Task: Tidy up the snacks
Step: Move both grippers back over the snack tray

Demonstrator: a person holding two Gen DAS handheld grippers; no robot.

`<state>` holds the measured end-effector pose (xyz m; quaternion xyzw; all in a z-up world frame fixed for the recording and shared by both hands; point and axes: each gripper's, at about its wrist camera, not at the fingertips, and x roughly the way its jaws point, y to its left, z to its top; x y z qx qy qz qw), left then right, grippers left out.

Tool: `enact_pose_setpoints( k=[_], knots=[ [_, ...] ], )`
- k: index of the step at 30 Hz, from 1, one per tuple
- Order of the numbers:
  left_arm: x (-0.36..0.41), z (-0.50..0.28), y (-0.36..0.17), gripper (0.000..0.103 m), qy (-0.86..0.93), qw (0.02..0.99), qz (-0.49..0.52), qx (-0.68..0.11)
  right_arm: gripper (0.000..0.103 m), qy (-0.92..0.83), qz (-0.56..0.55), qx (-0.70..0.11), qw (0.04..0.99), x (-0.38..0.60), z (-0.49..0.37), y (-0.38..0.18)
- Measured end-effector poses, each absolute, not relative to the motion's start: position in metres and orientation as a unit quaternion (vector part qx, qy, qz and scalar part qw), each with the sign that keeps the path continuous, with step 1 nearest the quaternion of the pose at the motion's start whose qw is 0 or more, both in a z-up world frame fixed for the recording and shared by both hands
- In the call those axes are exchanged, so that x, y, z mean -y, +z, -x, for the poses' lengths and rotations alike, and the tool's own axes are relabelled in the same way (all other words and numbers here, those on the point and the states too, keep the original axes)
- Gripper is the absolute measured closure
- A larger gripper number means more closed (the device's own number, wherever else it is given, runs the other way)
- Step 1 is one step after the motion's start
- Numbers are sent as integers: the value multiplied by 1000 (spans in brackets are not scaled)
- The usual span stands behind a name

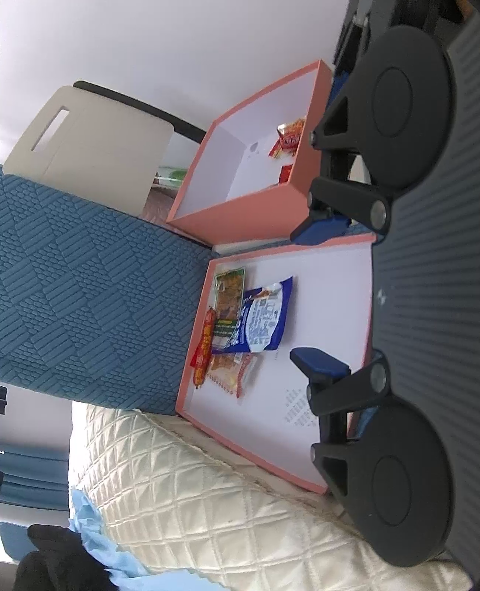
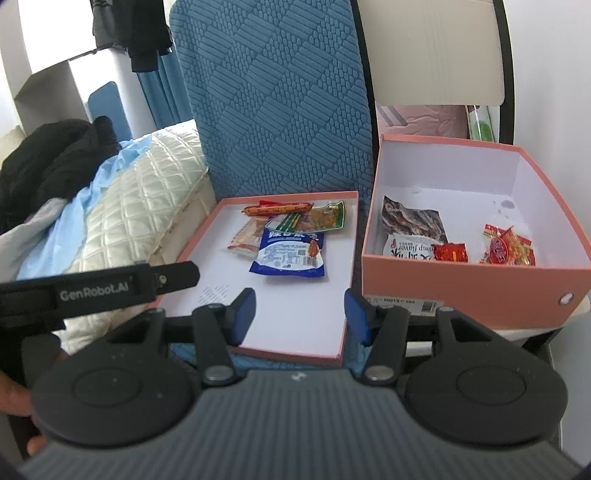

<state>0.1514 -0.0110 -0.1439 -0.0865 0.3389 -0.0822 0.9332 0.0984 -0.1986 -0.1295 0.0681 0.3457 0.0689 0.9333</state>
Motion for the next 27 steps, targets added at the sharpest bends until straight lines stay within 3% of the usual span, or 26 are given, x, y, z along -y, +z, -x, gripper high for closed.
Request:
enact_pose_setpoints(
  k=[27],
  knots=[
    [-29, -260, -177, 36, -65, 922, 122, -361, 48, 82, -61, -359, 928, 171, -214, -144]
  ],
)
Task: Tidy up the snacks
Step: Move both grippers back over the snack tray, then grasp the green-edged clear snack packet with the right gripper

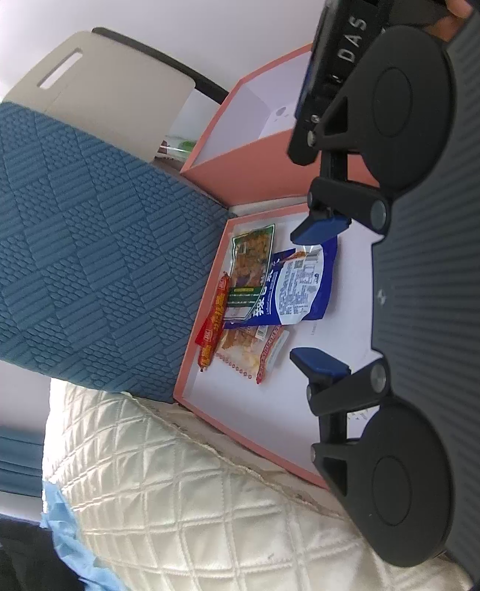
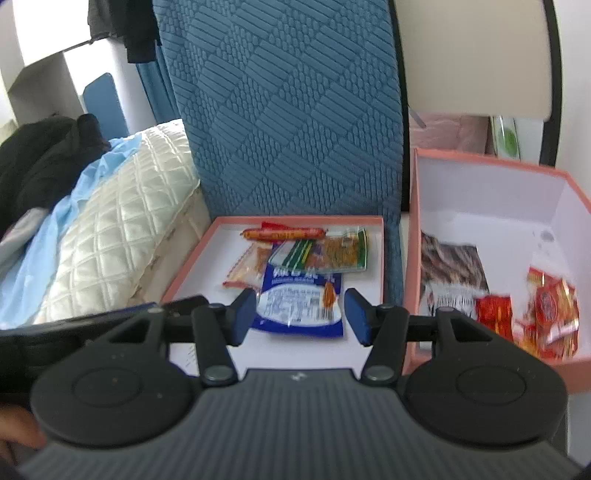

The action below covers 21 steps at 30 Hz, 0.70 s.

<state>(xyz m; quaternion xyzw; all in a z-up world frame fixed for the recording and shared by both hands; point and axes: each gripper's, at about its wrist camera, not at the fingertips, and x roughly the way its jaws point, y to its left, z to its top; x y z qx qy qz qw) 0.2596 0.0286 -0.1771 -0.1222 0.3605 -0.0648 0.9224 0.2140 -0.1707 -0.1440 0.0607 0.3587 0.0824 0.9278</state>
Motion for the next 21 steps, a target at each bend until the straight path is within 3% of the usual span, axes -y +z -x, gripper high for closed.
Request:
enact_pose_setpoints(
  k=[21],
  knots=[
    [-31, -337, -250, 37, -96, 890, 177, -409, 48, 67, -75, -408, 907, 161, -295, -190]
  ],
)
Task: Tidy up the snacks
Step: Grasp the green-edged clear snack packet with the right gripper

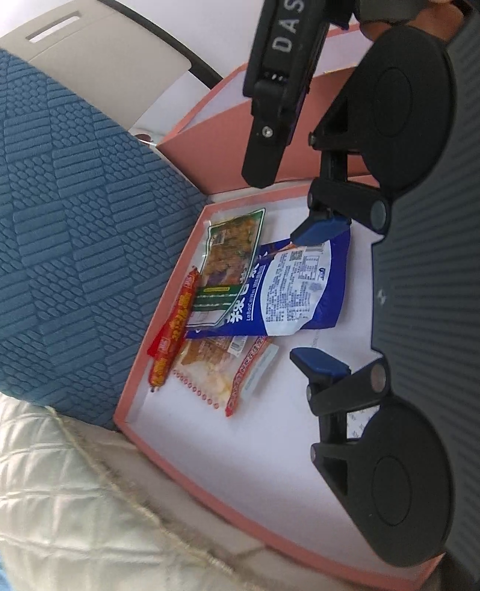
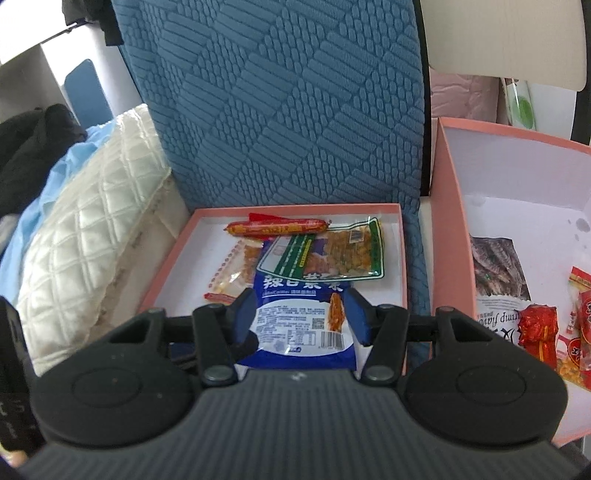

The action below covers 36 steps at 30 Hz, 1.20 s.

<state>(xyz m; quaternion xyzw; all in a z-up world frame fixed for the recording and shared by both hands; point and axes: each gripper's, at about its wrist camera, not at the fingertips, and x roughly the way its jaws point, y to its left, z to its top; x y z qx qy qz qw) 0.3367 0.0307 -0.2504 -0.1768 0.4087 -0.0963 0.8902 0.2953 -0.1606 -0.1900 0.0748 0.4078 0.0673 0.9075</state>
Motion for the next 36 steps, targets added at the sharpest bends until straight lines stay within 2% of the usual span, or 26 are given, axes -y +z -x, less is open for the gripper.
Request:
enact_pose_setpoints(
  k=[14, 18, 28, 29, 34, 36],
  knots=[
    [-53, -352, -288, 38, -116, 845, 270, -447, 49, 4, -198, -456, 867, 175, -357, -236],
    [-56, -359, -294, 40, -122, 827, 299, -460, 50, -24, -186, -474, 860, 172, -377, -252],
    [-47, -371, -299, 42, -120, 826, 287, -470, 51, -79, -240, -489, 835, 188, -399, -277],
    [-47, -372, -300, 44, -120, 826, 288, -470, 55, -79, -248, -486, 834, 189, -400, -278],
    [-48, -373, -302, 54, -119, 826, 290, -469, 56, -91, -313, -460, 826, 197, -398, -284],
    [-49, -373, -302, 62, -117, 826, 289, -469, 64, -99, -322, -452, 826, 199, -398, -286]
  ],
)
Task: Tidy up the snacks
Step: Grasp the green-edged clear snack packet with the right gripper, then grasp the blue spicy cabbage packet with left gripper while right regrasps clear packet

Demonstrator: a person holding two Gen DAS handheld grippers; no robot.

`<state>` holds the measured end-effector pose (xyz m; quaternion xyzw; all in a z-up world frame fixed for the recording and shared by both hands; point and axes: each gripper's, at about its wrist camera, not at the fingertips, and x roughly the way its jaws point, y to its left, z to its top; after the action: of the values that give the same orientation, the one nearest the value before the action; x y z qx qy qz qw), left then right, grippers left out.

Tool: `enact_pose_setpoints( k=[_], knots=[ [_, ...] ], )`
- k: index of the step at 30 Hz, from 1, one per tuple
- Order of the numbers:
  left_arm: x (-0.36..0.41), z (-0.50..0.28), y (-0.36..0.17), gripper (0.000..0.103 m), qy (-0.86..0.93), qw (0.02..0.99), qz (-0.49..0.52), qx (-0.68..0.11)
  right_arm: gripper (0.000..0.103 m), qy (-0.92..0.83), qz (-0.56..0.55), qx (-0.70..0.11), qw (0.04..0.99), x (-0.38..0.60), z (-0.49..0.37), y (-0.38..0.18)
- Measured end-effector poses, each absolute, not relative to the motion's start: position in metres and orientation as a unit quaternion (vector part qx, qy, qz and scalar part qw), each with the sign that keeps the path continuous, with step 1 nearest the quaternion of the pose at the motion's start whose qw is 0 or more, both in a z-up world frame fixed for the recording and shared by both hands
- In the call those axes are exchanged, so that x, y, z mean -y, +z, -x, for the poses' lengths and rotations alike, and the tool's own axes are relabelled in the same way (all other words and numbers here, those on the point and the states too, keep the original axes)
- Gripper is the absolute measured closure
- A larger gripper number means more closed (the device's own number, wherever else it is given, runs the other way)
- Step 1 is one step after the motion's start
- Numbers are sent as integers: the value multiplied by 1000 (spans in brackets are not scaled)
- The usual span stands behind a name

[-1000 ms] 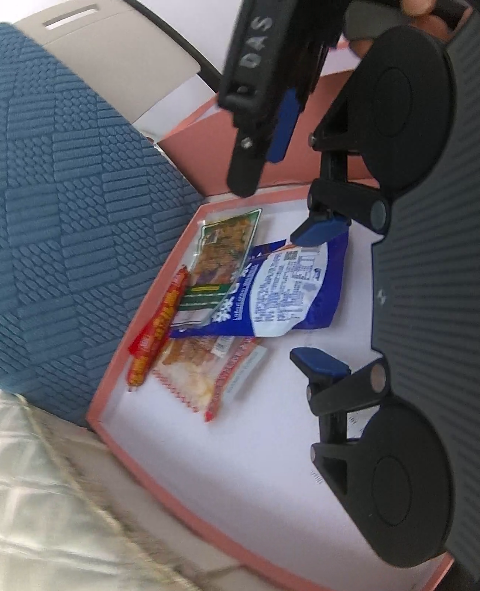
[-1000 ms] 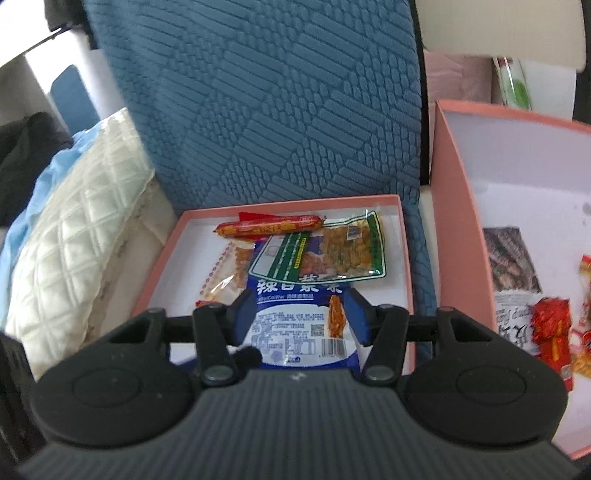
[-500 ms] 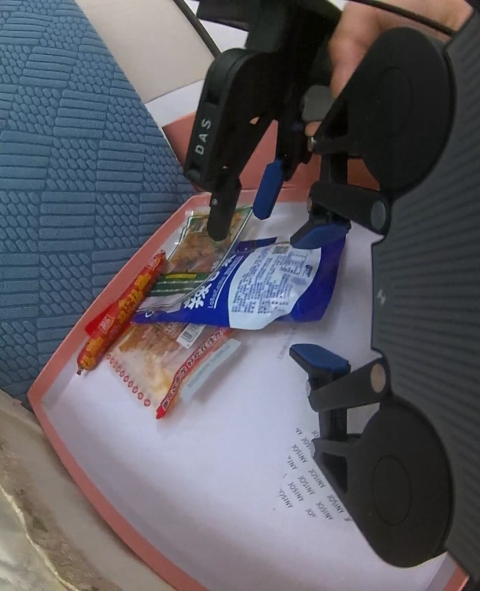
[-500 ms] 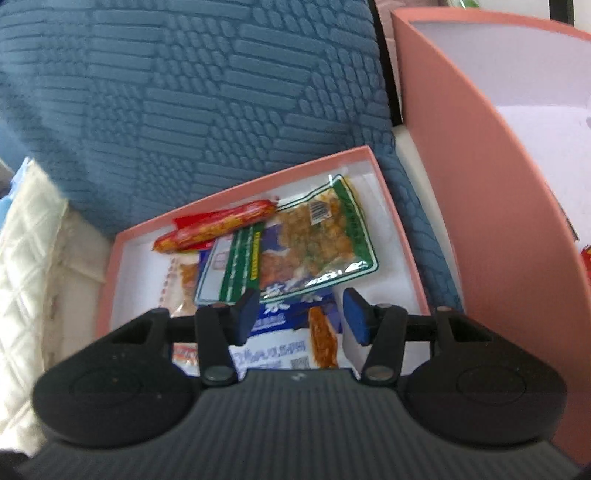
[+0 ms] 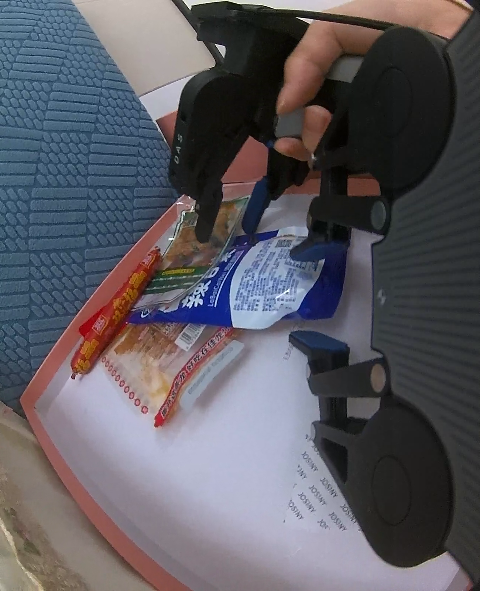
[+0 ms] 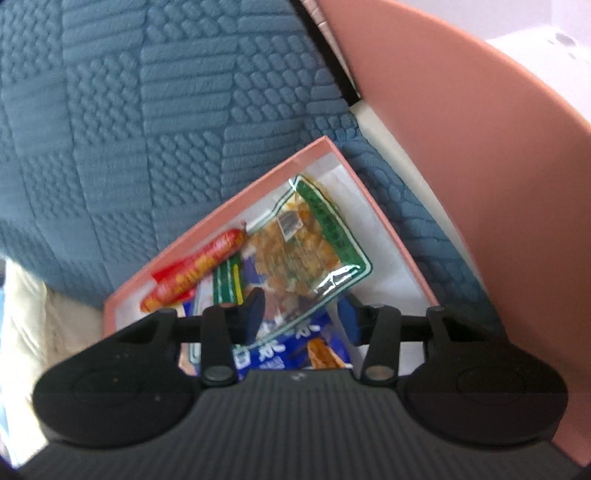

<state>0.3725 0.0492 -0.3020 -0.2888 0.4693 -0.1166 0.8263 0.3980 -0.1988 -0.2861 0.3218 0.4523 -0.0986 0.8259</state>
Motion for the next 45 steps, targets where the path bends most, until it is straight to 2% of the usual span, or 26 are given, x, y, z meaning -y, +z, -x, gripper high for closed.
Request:
enact_pose_setpoints(
  k=[1, 3, 8, 14, 26, 45],
  knots=[
    [-50, -372, -303, 65, -116, 825, 290, -470, 68, -103, -320, -451, 827, 199, -398, -287],
    [-51, -372, -305, 79, -116, 823, 290, -475, 75, -104, -318, -447, 829, 198, -397, -287],
    [-48, -369, -300, 87, -120, 835, 276, -462, 89, -88, -322, -426, 841, 198, -391, -282],
    [-54, -355, -286, 94, -111, 845, 273, -446, 93, -76, -324, -419, 845, 197, -378, -267],
    [-89, -298, -256, 96, -70, 854, 275, -436, 96, -38, -300, -424, 853, 184, -333, -239],
    [-133, -243, -234, 95, -25, 848, 278, -452, 96, 35, -176, -461, 869, 165, -244, -206]
  ],
)
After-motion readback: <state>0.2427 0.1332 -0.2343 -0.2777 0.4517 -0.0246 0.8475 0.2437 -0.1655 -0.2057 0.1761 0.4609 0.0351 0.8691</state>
